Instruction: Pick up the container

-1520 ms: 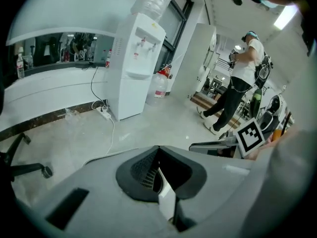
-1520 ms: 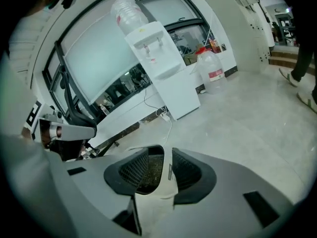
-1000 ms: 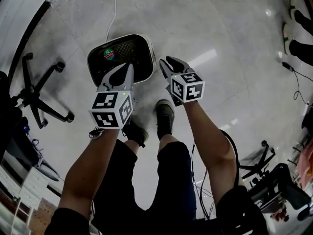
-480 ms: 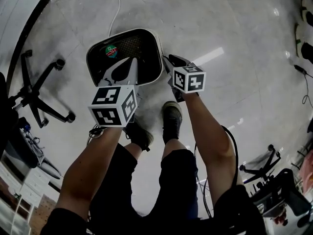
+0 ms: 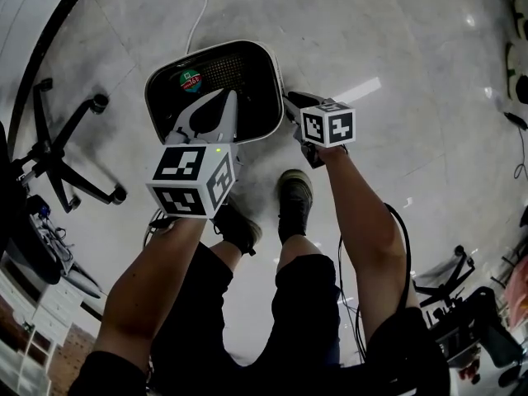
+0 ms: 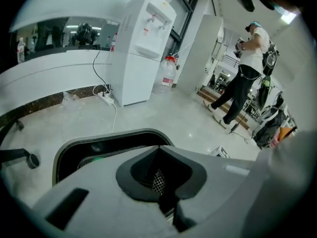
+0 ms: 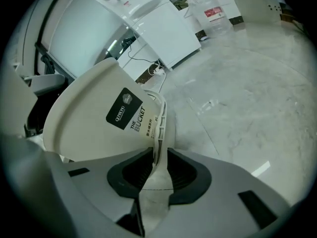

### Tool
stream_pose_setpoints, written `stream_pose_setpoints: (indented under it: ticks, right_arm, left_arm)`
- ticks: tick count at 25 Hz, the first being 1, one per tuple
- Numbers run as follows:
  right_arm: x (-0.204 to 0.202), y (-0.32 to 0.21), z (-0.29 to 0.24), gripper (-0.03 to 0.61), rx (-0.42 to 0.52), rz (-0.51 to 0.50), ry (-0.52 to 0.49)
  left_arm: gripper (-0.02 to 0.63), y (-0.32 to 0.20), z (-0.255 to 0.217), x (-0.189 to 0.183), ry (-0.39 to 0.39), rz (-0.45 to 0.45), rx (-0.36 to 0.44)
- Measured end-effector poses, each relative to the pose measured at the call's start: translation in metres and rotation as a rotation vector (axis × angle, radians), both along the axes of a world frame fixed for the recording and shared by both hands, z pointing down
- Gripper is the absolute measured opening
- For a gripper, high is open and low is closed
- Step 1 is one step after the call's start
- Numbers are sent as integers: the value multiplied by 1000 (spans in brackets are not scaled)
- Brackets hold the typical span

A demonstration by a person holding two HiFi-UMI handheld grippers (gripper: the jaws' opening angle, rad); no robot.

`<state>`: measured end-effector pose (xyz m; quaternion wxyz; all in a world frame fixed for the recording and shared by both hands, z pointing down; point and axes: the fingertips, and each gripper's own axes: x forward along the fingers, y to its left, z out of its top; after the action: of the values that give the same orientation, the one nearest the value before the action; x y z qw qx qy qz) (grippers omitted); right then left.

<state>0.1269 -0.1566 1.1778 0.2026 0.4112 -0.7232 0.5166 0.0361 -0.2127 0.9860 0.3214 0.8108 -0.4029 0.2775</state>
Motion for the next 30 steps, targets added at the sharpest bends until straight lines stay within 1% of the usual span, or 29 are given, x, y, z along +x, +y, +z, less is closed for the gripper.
stream_pose_setpoints:
  ticks: [4,6,7,9,12,14,16,19,24,28,30]
  right_arm:
    - [-8,4,4,78,-27,-58,-15]
    - [-8,5,7,78,-60,-39,-43]
    - [-8,6,6,63,-76,-27,-54]
    - [-7,6,4,57,-88,-7,-44]
    - [-3,6,-5,51,-78,47,-15]
    - [4,6,-13,49,-73,71,29]
    - [11,3,-26,49,-59,78,96]
    - [20,-1,-52,49,-22,86,194]
    - [29,5,-93,48,-18,125,298]
    - [29,3,-124,48,-2,122,378]
    - [28,1,-141,48,15,127,423]
  left_arm:
    - [9,3,2,-2,2,1,-4]
    - [9,5,3,-2,1,3,-7]
    - [9,6,4,-2,3,5,-10]
    - [9,7,3,-3,10,6,-15]
    - [9,11,-1,-5,9,6,-19]
    - [9,12,-5,-5,0,7,-20]
    - [9,11,-11,-6,-1,5,-22]
    - [9,14,-28,-8,24,-7,-28]
    - [9,14,-57,-12,38,-29,-37]
    - [9,11,-79,-18,63,-39,-45]
    - [9,5,-89,-25,63,-67,-47]
